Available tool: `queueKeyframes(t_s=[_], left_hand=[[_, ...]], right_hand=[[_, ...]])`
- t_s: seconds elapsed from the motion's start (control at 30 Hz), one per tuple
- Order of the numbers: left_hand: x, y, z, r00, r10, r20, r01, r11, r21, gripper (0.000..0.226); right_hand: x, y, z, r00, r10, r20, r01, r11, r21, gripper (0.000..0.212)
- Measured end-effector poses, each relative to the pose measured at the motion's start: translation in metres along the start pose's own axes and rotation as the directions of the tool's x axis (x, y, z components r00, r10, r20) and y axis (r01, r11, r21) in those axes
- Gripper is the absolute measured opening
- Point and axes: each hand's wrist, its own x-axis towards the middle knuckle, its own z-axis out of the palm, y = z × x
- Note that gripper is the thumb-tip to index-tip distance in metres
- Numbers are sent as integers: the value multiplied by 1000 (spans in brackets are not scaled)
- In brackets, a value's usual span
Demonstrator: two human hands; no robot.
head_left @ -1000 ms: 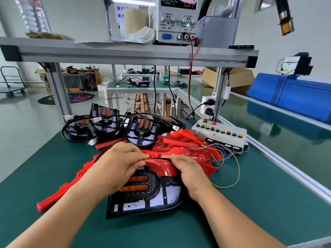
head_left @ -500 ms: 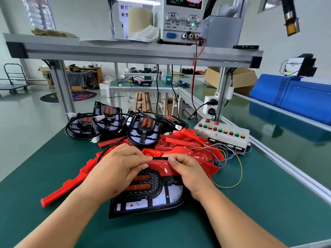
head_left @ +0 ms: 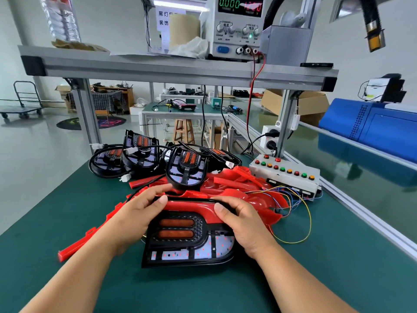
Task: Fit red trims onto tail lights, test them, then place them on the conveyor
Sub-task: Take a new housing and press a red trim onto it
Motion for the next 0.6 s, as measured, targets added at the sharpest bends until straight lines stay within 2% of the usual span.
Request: queueKeyframes(t_s=[0.1,0.2,0.4,0.53,0.6], left_hand=[[0,-2,4,996,8,-87,-19,991,-133,20],[2,-2,7,987,15,-161,-53,971,-235,17],[0,0,14,974,73,-214,-161,889,-428,17],[-1,1,20,968,105,-230,-206,855,-476,23],[-1,1,20,978,80,-194,-170,843,-510,26]], right_hand=[[0,1,2,999,-23,-27,23,999,-24,32],[1,1,5,998,24,-56,-23,1000,9,45],[1,-3,9,996,81,38,-85,989,123,46],[2,-6,9,983,172,66,-184,914,361,51],[1,-8,9,979,189,76,-203,873,443,42]])
